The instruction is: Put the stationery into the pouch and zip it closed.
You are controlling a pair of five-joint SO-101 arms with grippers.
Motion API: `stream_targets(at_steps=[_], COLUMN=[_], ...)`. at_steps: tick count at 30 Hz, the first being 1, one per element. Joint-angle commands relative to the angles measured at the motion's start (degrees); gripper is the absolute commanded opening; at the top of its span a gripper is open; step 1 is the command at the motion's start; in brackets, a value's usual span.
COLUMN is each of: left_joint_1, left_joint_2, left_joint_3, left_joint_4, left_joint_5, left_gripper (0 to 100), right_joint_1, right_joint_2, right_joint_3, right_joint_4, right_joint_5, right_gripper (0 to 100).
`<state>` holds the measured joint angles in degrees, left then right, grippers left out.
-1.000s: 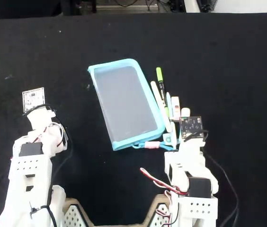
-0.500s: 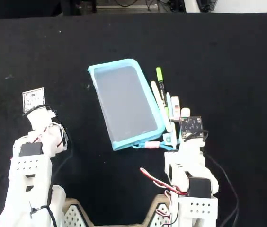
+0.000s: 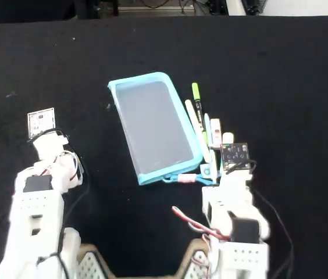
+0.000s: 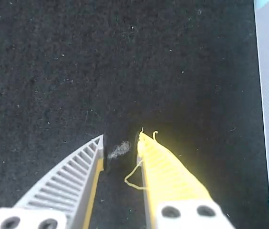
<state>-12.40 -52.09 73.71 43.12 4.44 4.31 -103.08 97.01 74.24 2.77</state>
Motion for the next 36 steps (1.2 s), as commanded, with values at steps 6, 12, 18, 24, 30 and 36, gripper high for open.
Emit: stream_targets(at_steps=[6,12,18,24,30,36], left_joint_1=[0.04,0.22,0.13,0.04,0.04,0.04], left_joint_2=[0.09,0.09,0.09,0.26,0.44,0.26], left_joint_3=[-3.56,-3.38,-3.03,-2.95,-2.95,-2.95], left_joint_4=[0.09,0.18,0.18,-0.09,-0.18,-0.18], left_joint_5=[0.35,0.26,-2.37,-2.37,-2.37,-2.37], left_gripper=[12,12,12,12,12,12], right_joint_1=[-0.53,-0.53,-7.91,-14.07,-14.77,-14.77], right_joint_2=[-4.26,-4.26,-4.26,-4.26,-4.26,-4.26], right_joint_3=[-0.48,-0.48,-0.4,-0.4,-0.4,-0.4], right_joint_4=[0.09,0.09,0.09,0.09,0.09,-0.26], right_joint_5=[-0.09,-0.09,-0.53,-0.44,-0.53,-0.09], right_gripper=[1.2,1.2,1.2,1.2,1.2,1.2])
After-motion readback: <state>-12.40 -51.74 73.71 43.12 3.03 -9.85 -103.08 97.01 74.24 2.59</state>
